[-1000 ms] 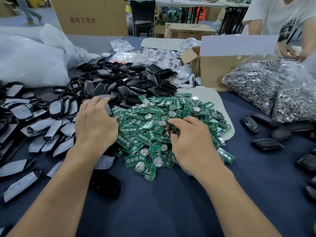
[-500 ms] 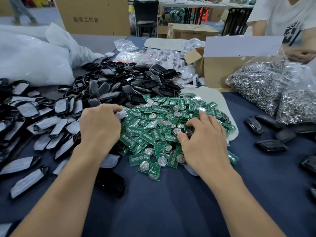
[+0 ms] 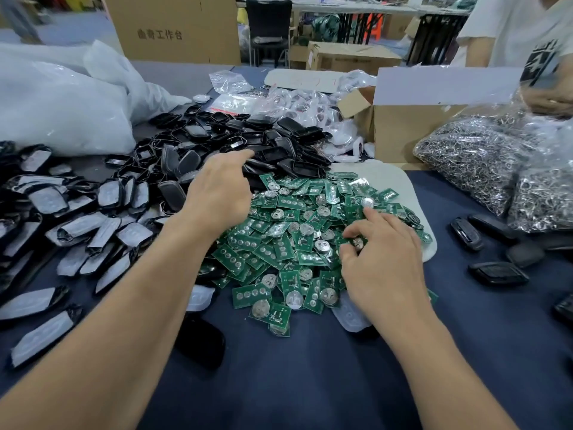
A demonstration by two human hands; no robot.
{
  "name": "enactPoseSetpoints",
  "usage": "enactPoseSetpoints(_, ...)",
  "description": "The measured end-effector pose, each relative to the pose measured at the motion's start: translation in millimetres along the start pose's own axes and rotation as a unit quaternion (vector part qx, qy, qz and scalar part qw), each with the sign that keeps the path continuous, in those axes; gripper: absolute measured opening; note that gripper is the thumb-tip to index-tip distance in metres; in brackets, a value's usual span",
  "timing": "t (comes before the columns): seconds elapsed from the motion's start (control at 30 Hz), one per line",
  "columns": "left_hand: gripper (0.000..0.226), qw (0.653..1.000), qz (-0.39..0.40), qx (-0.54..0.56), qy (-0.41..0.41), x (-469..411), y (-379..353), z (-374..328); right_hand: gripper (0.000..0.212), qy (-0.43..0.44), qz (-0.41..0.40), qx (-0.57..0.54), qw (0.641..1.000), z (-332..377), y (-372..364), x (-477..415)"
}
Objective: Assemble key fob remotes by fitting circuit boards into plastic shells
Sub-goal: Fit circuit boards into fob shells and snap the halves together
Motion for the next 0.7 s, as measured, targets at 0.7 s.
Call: enactPoseSetpoints(0.7,0.039,0.770,0.119,0.610,0.146,84.1,-35.0,-43.5,0.030,-0.037,-0.032,-0.426,0.903,8.0,9.4,9.7)
Point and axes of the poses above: each hand's wrist, its own x-axis away from the middle knuckle, its own y-axis out of the back of the hand, z = x × y, the point moved 8 cm from there along -x, towards the middle knuckle, and after that the axes turned 2 degrees about x, right-handed, at the moved point
